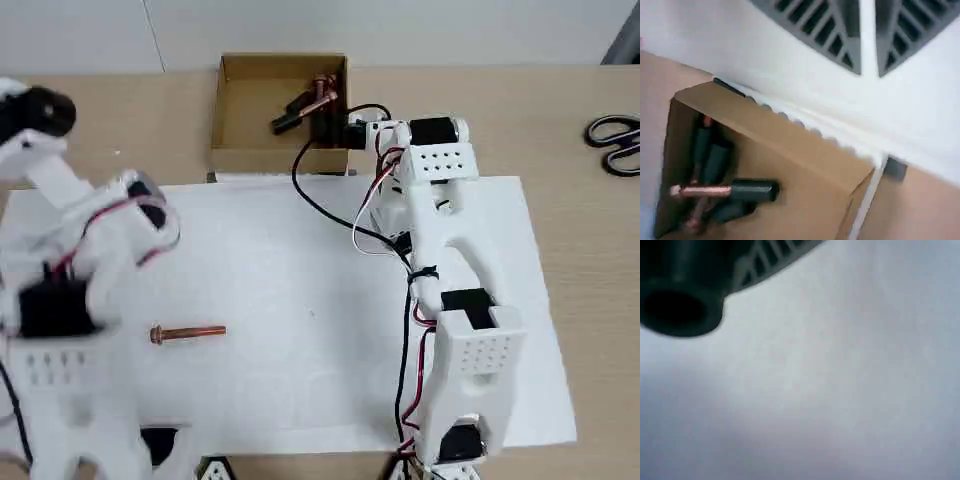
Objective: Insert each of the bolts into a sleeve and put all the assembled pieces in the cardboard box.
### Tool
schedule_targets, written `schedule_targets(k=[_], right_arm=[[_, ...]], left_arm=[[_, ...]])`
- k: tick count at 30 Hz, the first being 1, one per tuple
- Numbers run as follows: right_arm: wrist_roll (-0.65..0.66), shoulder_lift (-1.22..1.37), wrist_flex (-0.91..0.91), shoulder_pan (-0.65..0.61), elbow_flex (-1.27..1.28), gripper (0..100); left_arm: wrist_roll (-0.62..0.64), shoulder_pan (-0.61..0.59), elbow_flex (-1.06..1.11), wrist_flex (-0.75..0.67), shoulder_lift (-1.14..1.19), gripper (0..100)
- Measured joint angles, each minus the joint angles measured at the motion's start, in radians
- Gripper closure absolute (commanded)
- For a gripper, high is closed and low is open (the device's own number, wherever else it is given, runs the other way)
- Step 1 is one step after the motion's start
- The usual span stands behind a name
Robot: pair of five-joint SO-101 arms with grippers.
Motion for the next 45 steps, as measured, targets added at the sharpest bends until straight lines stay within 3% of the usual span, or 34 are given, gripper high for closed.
schedule_targets(k=[8,12,15,27,34,45], right_arm=[[0.000,0.000,0.002,0.083,0.011,98.9],[0.000,0.000,0.003,0.132,0.011,98.9],[0.000,0.000,0.003,0.161,0.011,98.9],[0.000,0.000,0.003,0.193,0.011,98.9],[0.000,-0.075,0.003,0.193,0.011,98.9],[0.000,-0.078,0.003,0.193,0.011,98.9]], left_arm=[[0.275,-0.087,-0.020,0.181,0.330,99],[0.460,-0.087,-0.020,0.281,0.417,99],[0.511,-0.087,-0.037,0.330,0.428,99],[0.528,-0.077,-0.054,0.379,0.442,99],[0.499,-0.026,0.000,0.381,0.442,88],[0.482,-0.005,0.075,0.381,0.442,88]])
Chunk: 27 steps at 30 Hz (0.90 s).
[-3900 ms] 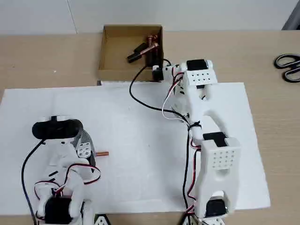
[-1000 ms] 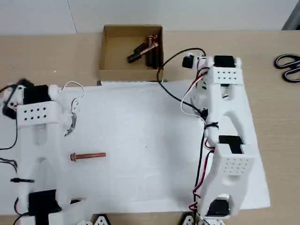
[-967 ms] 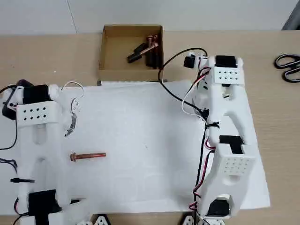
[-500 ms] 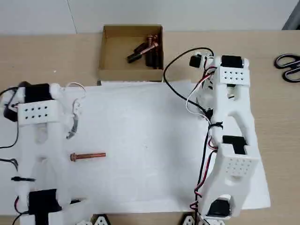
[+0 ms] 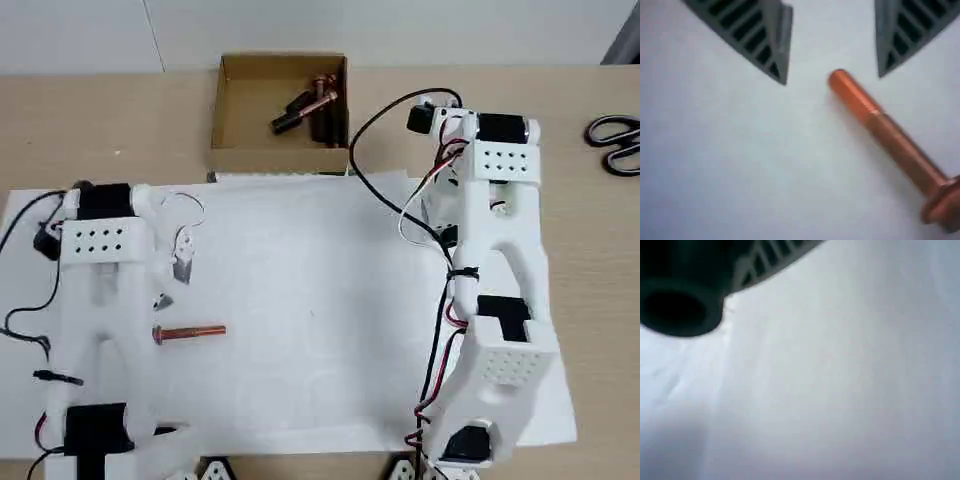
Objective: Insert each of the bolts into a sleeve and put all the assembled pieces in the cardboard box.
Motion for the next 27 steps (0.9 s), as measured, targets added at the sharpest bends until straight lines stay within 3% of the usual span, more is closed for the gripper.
schedule_targets(k=[21,27], right_arm=[[0.008,0.000,0.000,0.037,0.000,98.9],[0.021,0.000,0.000,0.038,0.000,98.9]], left_arm=[[-0.061,0.000,0.149,0.000,0.000,88],[-0.089,-0.057,0.204,-0.049,0.018,88]])
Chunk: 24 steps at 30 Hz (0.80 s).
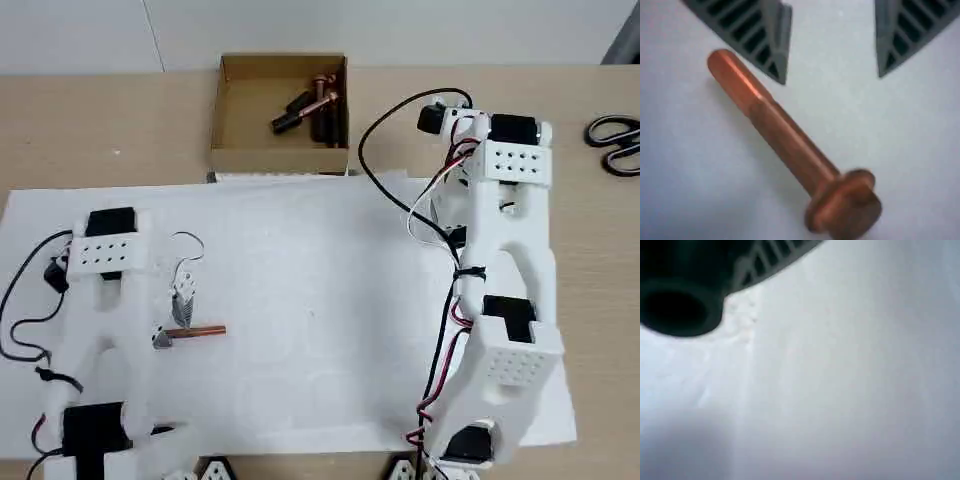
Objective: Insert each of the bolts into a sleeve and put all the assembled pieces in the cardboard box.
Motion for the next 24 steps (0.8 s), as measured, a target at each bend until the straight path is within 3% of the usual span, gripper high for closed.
schedule_targets(k=[13,24], right_arm=[[0.000,0.000,0.000,-0.002,0.000,98.9],[0.000,0.000,0.000,-0.002,0.000,98.9]], left_arm=[[-0.008,-0.055,-0.083,-0.037,0.316,88],[-0.048,-0.037,-0.229,-0.048,0.229,88]])
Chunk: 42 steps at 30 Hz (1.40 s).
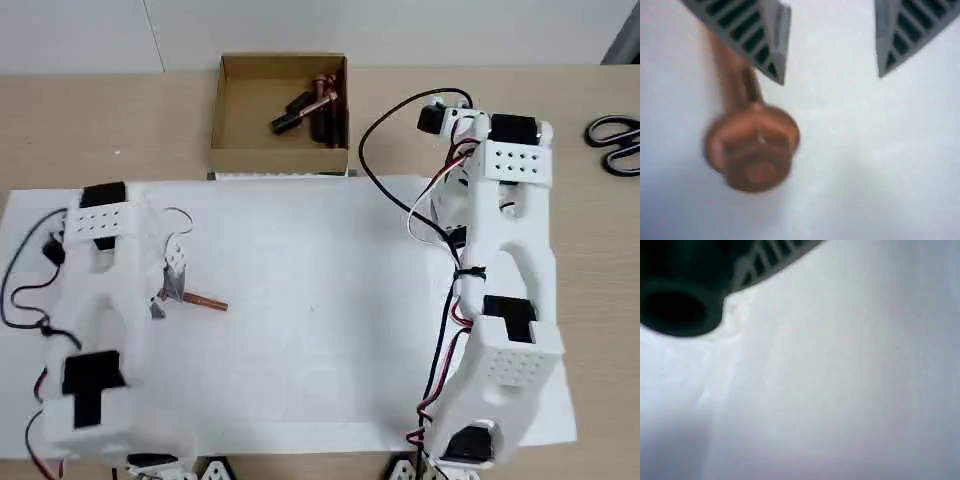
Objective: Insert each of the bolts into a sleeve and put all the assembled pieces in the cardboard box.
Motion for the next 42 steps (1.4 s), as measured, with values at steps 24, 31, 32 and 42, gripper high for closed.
schedule_targets(k=[24,31,32,42], right_arm=[[0.000,0.000,0.000,0.000,0.000,98.9],[0.000,0.000,0.000,0.000,0.000,98.9],[0.000,0.000,0.000,0.000,0.000,98.9],[0.000,0.000,0.000,0.003,0.000,98.9]], left_arm=[[-0.006,0.055,-0.002,-0.161,0.120,78],[-0.006,0.057,-0.023,-0.166,0.183,79],[-0.006,0.057,-0.028,-0.166,0.190,81],[0.008,0.049,-0.046,-0.215,0.216,99]])
